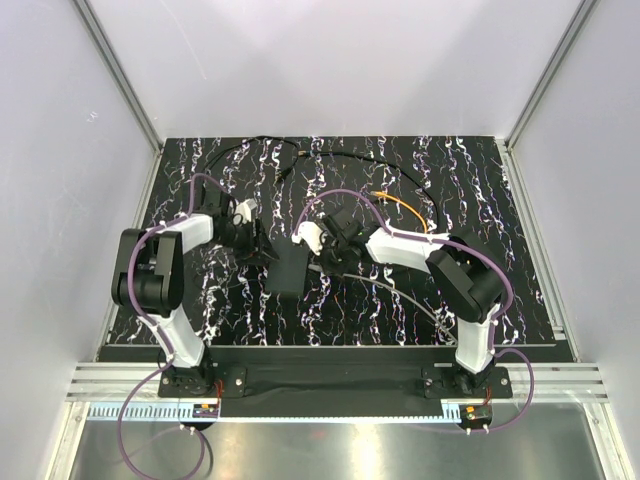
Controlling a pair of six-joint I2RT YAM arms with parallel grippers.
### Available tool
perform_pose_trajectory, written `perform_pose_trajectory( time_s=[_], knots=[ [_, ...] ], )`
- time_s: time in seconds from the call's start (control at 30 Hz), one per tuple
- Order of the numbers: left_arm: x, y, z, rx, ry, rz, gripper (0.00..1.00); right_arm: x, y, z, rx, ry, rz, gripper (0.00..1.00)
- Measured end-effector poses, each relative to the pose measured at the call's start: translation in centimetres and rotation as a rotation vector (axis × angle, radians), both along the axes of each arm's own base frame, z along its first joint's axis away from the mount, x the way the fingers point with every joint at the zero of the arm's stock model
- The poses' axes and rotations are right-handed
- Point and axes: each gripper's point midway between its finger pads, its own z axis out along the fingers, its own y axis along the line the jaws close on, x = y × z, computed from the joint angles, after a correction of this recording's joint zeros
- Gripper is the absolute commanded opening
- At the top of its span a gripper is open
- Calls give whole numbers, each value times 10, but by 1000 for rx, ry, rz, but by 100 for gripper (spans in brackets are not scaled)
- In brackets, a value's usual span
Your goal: Insert the plug into the switch port
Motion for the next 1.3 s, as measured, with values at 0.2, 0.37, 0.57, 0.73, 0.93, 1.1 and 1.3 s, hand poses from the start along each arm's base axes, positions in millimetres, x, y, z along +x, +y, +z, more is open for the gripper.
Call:
perform_pose_trajectory(
  time_s=[0.2, 0.37, 0.57, 0.73, 0.93, 1.1, 1.3],
  knots=[
    [0, 0, -4, 18, 14, -9, 55, 5, 3, 2, 11, -21, -3, 0],
    [0, 0, -4, 22, 17, -12, 55, 5, 5, 3, 20, -22, 4, 0],
    [0, 0, -6, 22, 25, -14, 55, 4, 5, 2, 20, -34, 39, 0],
    [4, 0, -6, 21, 23, -14, 55, 4, 4, -1, 14, -60, 81, 0],
    [7, -1, -6, 21, 23, -15, 55, 6, 6, -2, 17, -97, 135, 0],
    [9, -2, -7, 21, 23, -18, 55, 9, 9, 1, 26, -120, 149, 0],
    [11, -2, -7, 22, 26, -24, 55, 12, 13, 4, 43, -139, 155, 0]
  ],
)
